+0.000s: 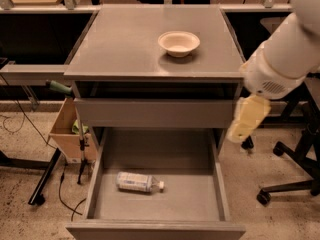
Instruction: Pick blue plastic bottle from middle drawer and place on counter
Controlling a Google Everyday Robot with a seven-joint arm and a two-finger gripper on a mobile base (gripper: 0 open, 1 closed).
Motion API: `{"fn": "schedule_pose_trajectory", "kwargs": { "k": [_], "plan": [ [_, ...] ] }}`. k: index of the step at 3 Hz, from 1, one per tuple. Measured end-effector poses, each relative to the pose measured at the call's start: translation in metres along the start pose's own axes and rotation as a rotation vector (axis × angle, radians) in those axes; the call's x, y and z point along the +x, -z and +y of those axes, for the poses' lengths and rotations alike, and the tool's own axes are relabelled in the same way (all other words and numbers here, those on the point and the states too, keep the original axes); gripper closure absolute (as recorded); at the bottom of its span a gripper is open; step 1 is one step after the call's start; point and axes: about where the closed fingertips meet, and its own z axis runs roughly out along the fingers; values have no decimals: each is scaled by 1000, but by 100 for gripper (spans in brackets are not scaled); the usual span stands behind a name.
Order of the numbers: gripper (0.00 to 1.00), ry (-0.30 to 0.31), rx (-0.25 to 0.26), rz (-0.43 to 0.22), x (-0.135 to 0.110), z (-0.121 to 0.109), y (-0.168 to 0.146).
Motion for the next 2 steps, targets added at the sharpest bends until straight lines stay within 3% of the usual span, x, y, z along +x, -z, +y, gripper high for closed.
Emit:
{"fn": "schedule_pose_trajectory", "kwargs": {
  "k": [1,2],
  "plan": [
    [0,-54,-49,-69,-21,8,-83],
    [0,-120,-101,-161,-64,20,-191]
  ]
}}
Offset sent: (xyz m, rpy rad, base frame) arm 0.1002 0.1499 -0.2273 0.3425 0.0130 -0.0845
